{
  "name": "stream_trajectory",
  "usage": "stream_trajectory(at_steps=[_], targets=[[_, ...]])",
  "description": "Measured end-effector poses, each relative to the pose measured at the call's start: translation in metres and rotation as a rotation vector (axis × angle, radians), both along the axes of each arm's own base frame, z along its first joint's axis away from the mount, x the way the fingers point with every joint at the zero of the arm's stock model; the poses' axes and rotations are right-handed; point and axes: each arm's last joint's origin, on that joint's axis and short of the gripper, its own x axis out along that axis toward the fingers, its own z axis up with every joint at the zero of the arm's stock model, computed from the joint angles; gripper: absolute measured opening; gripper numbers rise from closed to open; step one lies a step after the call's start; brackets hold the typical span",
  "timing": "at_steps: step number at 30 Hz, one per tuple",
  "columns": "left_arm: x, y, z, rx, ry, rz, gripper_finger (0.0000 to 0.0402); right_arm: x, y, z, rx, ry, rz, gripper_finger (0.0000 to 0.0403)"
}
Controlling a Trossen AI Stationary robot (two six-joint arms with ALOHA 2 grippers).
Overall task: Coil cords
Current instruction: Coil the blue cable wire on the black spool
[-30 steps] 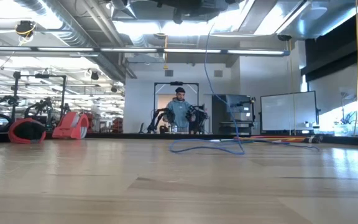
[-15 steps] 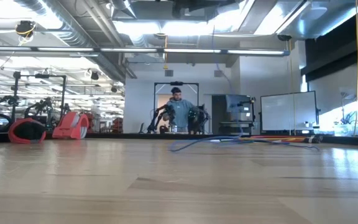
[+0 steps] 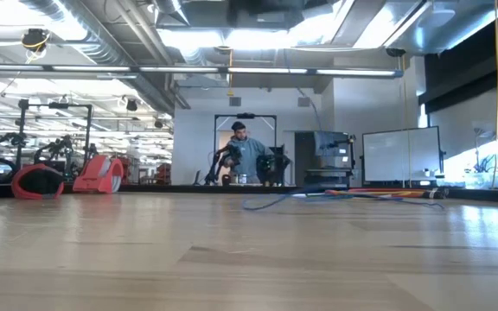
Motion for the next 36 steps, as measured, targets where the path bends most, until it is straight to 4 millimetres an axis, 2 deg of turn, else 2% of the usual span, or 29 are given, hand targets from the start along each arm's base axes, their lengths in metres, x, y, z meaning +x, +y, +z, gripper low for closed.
stream_trajectory(at_steps=[11, 17, 23, 27, 30, 36], targets=[[-0.06, 0.012, 0.05, -0.105, -0.038, 0.053, 0.0001, 0.05, -0.005, -0.043, -0.064, 0.343, -0.085, 0.0005], [-0.073, 0.012, 0.06, -0.136, -0.08, 0.053, 0.0001, 0.087, -0.008, -0.067, -0.082, 0.437, -0.109, 0.0005], [-0.065, 0.008, 0.055, -0.179, -0.08, 0.043, 0.0001, 0.12, -0.015, -0.086, -0.109, 0.456, -0.285, 0.0005], [-0.054, 0.0, 0.045, -0.182, -0.052, 0.018, 0.0001, 0.136, -0.018, -0.089, -0.127, 0.401, -0.366, 0.0005], [-0.044, -0.005, 0.039, -0.182, -0.054, -0.001, 0.0001, 0.143, -0.019, -0.09, -0.125, 0.36, -0.381, 0.0005], [-0.023, -0.007, 0.021, -0.161, -0.044, 0.006, 0.0001, 0.144, -0.019, -0.08, -0.103, 0.251, -0.386, 0.0005]])
